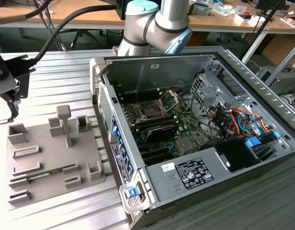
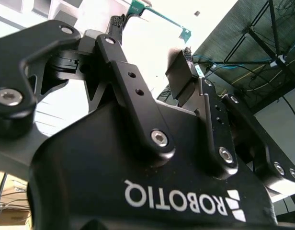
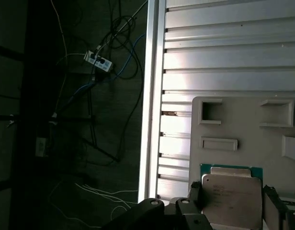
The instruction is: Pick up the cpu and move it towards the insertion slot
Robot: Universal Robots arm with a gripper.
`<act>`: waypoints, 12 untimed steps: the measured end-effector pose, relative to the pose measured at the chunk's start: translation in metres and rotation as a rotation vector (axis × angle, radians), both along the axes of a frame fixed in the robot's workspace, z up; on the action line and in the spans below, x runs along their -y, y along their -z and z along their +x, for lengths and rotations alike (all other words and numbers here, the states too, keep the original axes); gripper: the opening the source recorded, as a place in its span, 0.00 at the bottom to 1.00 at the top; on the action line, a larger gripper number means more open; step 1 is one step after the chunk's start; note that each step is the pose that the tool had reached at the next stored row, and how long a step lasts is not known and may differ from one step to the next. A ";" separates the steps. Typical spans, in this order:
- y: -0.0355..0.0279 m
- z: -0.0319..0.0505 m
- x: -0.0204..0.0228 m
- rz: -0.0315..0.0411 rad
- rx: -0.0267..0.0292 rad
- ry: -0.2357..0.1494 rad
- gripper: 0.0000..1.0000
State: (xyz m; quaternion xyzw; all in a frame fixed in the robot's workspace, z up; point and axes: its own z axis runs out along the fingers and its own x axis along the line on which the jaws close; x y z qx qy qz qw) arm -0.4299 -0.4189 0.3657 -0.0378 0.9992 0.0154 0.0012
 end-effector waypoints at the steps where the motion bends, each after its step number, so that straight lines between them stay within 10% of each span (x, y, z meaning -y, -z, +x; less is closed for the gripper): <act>1: -0.0017 0.0000 0.0000 0.0000 -0.0001 0.000 0.55; 12: -0.0126 0.0000 0.0000 0.0001 0.0001 0.000 0.55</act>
